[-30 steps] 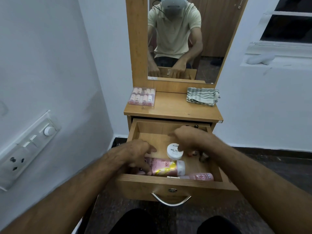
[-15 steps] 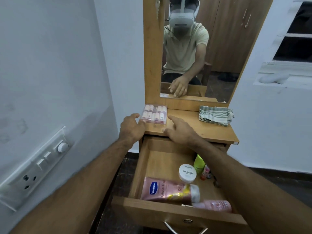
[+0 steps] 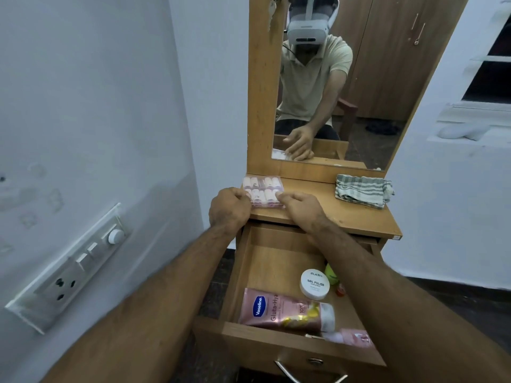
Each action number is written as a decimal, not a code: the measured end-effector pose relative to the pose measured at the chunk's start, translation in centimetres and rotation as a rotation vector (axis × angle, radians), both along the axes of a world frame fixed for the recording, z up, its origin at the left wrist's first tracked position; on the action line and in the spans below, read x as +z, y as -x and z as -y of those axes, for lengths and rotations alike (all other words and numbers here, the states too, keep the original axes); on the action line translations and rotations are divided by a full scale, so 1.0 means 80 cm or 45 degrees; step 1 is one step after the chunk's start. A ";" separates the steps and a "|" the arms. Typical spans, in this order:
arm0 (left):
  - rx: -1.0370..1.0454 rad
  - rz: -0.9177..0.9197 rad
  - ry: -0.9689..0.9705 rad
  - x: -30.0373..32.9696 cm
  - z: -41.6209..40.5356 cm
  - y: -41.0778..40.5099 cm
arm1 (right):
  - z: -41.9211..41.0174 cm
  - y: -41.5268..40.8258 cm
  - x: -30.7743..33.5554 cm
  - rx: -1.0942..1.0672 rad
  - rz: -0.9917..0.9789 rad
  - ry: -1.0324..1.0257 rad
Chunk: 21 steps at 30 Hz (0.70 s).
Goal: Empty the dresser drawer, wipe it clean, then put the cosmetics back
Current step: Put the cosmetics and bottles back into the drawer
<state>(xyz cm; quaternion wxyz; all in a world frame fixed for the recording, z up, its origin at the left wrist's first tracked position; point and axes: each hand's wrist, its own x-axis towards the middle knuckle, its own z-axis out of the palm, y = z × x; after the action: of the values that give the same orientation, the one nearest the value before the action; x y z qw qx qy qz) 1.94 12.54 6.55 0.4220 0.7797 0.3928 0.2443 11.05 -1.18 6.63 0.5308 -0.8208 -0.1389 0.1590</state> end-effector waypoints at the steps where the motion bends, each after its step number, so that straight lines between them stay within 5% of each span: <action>1: 0.039 0.040 0.055 -0.001 0.002 0.003 | 0.001 0.002 -0.001 -0.040 -0.012 -0.047; 6: 0.033 0.211 0.580 -0.008 0.012 0.034 | 0.011 0.024 -0.007 -0.151 0.038 -0.100; 12: -0.266 0.235 0.888 0.004 0.025 0.084 | 0.054 0.059 0.016 -0.034 -0.335 -0.382; 21: -0.726 -0.241 0.285 -0.018 0.053 0.110 | 0.110 0.089 -0.005 0.150 -0.434 -0.076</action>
<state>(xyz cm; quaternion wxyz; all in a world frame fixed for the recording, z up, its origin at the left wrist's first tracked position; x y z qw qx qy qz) -6.83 8.26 5.13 0.5182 0.8264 0.2204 -0.0021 3.92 -9.98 6.26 0.5605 -0.7563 -0.0995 0.3225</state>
